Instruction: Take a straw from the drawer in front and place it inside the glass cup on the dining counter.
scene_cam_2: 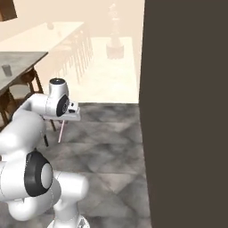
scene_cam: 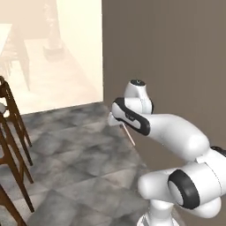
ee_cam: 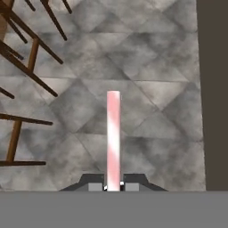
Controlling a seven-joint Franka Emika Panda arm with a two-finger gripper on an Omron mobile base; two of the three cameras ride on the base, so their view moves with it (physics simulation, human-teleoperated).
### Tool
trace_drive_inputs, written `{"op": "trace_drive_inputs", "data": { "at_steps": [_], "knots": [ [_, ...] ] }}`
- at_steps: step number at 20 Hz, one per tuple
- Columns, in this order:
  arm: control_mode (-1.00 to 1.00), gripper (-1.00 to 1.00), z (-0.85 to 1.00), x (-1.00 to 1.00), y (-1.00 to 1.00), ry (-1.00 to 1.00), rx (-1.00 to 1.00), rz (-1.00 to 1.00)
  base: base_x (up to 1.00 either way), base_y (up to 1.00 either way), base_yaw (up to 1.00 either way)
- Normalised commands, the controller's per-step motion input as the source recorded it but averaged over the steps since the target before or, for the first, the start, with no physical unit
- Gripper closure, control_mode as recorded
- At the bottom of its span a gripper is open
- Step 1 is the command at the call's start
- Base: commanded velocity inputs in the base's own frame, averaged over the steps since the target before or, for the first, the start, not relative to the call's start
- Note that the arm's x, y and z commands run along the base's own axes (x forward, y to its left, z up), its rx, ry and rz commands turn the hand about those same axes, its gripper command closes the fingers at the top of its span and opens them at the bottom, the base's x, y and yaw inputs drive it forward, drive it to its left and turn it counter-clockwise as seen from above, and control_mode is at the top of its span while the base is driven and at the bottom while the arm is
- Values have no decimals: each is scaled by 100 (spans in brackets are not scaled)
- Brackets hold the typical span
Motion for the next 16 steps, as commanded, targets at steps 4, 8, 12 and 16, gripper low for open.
{"op": "trace_drive_inputs", "data": {
  "at_steps": [4,8,12,16],
  "knots": [
    [100,100,0,0,0,0,0,0,100,-28,50],
    [100,100,0,0,0,0,0,0,100,-34,57],
    [100,100,0,0,0,0,0,0,88,-51,54],
    [100,100,0,0,0,0,0,0,83,-59,50]
  ]
}}
